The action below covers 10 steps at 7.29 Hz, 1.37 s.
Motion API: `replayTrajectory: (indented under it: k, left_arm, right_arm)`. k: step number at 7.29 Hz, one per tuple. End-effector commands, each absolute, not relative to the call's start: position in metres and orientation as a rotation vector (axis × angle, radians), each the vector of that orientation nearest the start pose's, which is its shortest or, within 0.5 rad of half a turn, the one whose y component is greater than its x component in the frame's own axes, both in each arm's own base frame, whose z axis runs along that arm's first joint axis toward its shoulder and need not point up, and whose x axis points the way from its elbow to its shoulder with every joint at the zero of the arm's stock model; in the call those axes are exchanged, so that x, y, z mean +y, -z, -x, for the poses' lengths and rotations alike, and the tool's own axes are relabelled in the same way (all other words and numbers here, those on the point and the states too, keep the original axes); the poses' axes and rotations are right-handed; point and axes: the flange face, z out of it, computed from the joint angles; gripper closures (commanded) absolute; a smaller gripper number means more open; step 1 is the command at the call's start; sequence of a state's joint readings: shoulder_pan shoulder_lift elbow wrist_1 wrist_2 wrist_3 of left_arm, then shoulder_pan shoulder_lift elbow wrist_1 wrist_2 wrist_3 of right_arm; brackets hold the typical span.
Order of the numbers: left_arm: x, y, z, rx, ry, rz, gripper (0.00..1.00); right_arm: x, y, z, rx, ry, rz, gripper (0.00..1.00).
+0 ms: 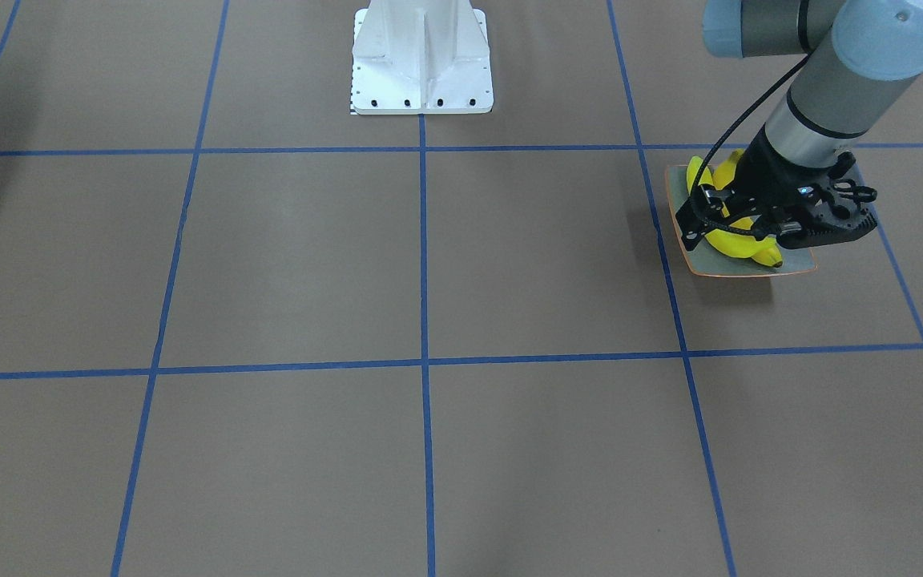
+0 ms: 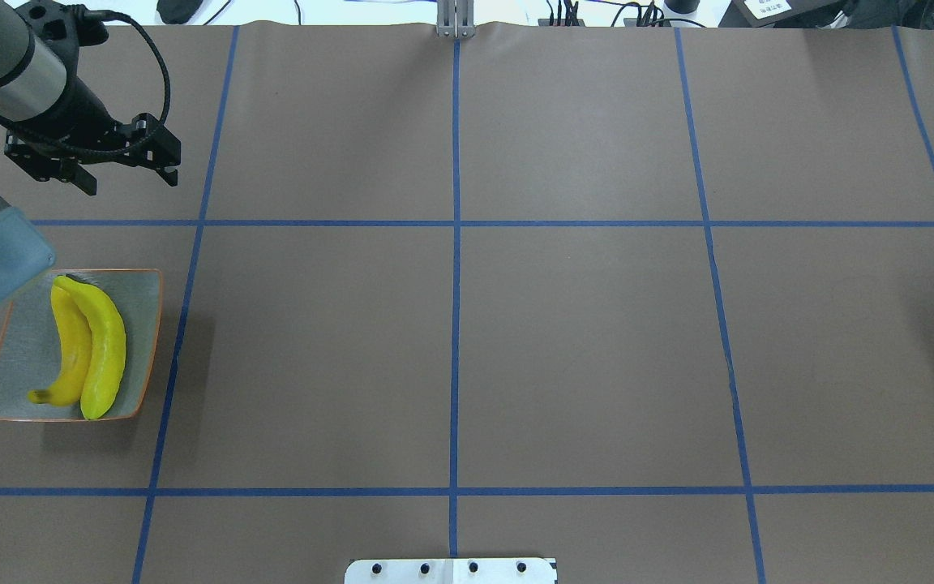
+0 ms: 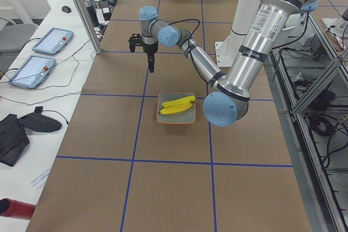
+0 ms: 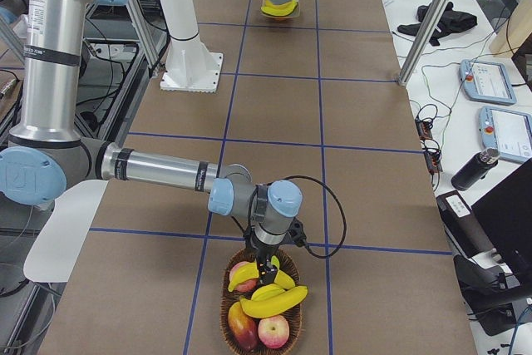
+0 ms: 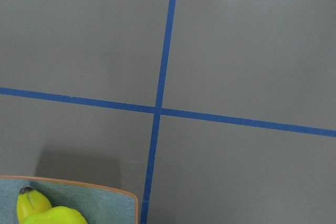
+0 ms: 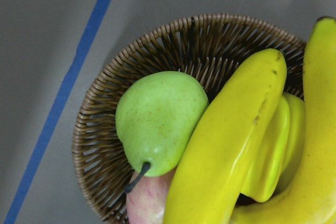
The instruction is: Transfer all bananas from basket to plate
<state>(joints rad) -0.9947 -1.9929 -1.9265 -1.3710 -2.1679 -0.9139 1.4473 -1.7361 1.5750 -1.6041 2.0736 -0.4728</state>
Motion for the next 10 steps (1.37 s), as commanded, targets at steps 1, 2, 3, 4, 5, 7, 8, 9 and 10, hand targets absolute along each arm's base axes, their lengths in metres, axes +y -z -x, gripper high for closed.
replayTrajectory:
  k: [1, 2, 3, 4, 5, 7, 8, 9, 10]
  left_arm:
    - [-0.5298, -0.2855, -0.2536, 0.811, 0.147, -0.020, 0.00]
    - [-0.5298, -0.2859, -0.2547, 0.811, 0.147, -0.019, 0.00]
    - [-0.5301, -0.2865, -0.2549, 0.810, 0.146, -0.018, 0.00]
    - [-0.5301, -0.2865, -0.2549, 0.810, 0.146, -0.018, 0.00]
    - [-0.5304, -0.2869, -0.2551, 0.810, 0.145, -0.019, 0.00]
    - [-0.5308, -0.2876, -0.2553, 0.809, 0.144, -0.018, 0.00]
    - [-0.5314, -0.2888, -0.2558, 0.807, 0.143, -0.016, 0.00]
    - [-0.5318, -0.2894, -0.2560, 0.806, 0.141, -0.017, 0.00]
    - [-0.5317, -0.2901, -0.2570, 0.805, 0.140, -0.015, 0.00]
  right_arm:
    - [-0.4126, -0.7576, -0.0359, -0.517, 0.534, 0.107, 0.01]
    - [-0.4146, -0.7579, -0.0350, -0.517, 0.535, 0.108, 0.01]
    - [-0.4179, -0.7561, -0.0346, -0.516, 0.535, 0.104, 0.01]
    - [-0.4183, -0.7569, -0.0330, -0.519, 0.537, 0.107, 0.02]
    - [-0.4199, -0.7555, -0.0310, -0.524, 0.539, 0.099, 0.04]
    - [-0.4176, -0.7600, -0.0299, -0.540, 0.534, 0.104, 0.04]
    - [-0.4162, -0.7624, -0.0280, -0.566, 0.529, 0.107, 0.04]
    - [-0.4156, -0.7631, -0.0268, -0.581, 0.524, 0.107, 0.03]
    - [-0.4147, -0.7633, -0.0262, -0.589, 0.523, 0.108, 0.05]
